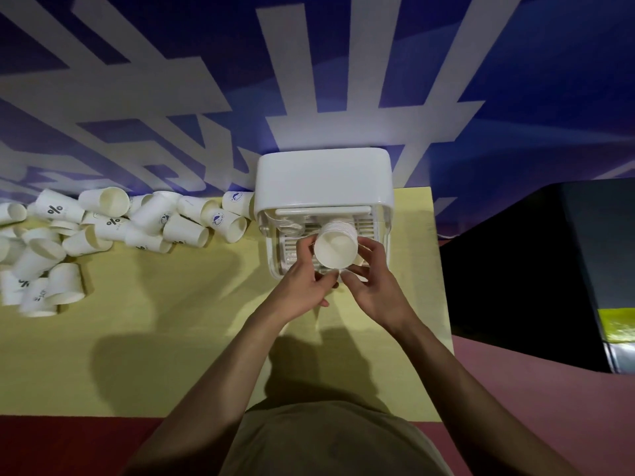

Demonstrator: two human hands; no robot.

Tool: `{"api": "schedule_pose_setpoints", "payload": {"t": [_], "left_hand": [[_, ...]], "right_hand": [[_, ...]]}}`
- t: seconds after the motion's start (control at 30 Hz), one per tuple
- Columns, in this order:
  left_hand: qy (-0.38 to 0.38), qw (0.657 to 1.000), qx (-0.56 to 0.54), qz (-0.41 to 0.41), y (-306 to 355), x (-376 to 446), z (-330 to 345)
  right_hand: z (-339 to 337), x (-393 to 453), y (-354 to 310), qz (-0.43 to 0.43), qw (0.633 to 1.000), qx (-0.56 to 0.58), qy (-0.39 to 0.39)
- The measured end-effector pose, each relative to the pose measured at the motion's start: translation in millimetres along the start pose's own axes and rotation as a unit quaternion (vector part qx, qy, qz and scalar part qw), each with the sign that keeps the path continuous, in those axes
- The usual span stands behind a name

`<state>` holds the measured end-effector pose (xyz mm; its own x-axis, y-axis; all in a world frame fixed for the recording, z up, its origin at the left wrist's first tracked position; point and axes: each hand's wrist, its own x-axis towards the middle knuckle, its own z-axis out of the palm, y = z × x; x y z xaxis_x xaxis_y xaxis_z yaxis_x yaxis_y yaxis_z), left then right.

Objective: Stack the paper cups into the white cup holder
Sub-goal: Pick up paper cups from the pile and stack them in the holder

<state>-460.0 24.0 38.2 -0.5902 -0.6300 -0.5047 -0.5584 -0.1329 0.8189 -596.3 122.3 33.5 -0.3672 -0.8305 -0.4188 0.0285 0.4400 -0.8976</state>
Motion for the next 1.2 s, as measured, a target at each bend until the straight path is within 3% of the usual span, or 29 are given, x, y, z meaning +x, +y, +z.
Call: {"api": "schedule_pose_setpoints", "payload": {"t": [0.43, 0.6, 0.83, 1.2], "left_hand": [[-0.044, 0.997, 0.068, -0.004, 21, 28, 28], [-0.039, 0.997, 0.066, -0.011, 25, 41, 33], [-0.046, 0.994, 0.054, -0.082, 27, 60, 31], [-0.061, 0.99, 0.09, -0.089, 35, 92, 22]], "right_hand": [[-37, 16, 10, 0.008, 0.998, 0.014, 0.065], [-38, 29, 20, 0.025, 0.998, 0.014, 0.056], [-31, 35, 19, 0.045, 0.997, 0.045, 0.045], [-27, 54, 17, 0.034, 0.999, 0.036, 0.018]]}}
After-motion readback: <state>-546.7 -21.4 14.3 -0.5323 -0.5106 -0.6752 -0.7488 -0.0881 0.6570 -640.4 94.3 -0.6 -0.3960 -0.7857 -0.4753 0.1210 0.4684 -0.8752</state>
